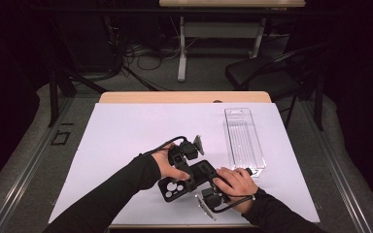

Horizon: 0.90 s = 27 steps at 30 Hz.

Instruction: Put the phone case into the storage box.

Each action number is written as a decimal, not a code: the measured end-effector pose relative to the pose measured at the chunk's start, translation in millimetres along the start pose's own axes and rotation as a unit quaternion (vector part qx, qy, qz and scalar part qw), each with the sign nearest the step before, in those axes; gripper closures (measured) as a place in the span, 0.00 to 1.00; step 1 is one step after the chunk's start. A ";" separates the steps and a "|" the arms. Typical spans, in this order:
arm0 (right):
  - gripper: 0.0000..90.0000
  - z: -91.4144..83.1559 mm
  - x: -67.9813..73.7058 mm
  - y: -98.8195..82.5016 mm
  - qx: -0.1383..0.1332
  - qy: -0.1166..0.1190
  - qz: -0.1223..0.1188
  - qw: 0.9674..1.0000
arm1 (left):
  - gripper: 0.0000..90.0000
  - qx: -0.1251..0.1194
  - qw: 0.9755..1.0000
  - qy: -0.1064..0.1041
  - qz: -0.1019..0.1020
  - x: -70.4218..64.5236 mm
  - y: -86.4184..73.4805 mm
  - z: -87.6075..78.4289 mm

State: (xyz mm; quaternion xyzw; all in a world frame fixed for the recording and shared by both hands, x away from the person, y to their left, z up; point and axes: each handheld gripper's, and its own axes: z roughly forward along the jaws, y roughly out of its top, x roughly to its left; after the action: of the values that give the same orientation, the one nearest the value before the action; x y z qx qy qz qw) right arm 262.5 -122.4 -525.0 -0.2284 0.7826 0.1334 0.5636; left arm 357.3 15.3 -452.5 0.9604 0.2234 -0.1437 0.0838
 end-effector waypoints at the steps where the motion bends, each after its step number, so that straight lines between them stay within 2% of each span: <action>1: 0.98 0.1 0.3 -0.2 -0.001 -0.002 0.002 1.000 | 0.15 0.000 1.000 0.000 0.000 0.0 0.0 0.0; 19: 0.98 -1.3 1.7 -1.4 0.001 -0.005 0.007 1.000 | 0.15 -0.004 1.000 -0.007 -0.005 -0.2 0.5 0.8; 21: 0.98 -2.1 1.0 -1.0 0.005 0.003 0.005 1.000 | 0.15 -0.004 1.000 -0.008 -0.004 -0.1 0.4 0.7; 22: 0.98 -0.4 3.2 -1.8 -0.006 -0.017 0.010 1.000 | 0.14 -0.004 1.000 -0.008 -0.004 0.0 0.4 0.5; 23: 0.98 0.1 3.8 -2.0 -0.010 -0.023 0.013 1.000 | 0.14 -0.003 1.000 -0.007 -0.002 0.2 0.3 0.3; 25: 0.98 -1.3 1.6 -1.5 0.001 -0.006 0.010 1.000 | 0.14 -0.003 1.000 -0.008 -0.002 0.6 0.4 -0.1; 26: 0.98 -2.8 1.0 -0.8 0.012 -0.006 0.005 1.000 | 0.14 -0.003 1.000 -0.008 -0.002 0.7 0.3 -0.1; 27: 0.98 -1.2 1.2 -1.5 0.001 -0.005 0.008 1.000 | 0.14 -0.003 1.000 -0.008 -0.002 0.8 0.4 0.0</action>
State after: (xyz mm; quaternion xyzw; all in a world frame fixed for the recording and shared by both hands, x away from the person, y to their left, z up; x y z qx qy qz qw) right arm 262.0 -124.5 -525.7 -0.2206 0.7817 0.1380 0.5667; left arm 358.1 15.2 -452.7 0.9585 0.2250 -0.1511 0.0883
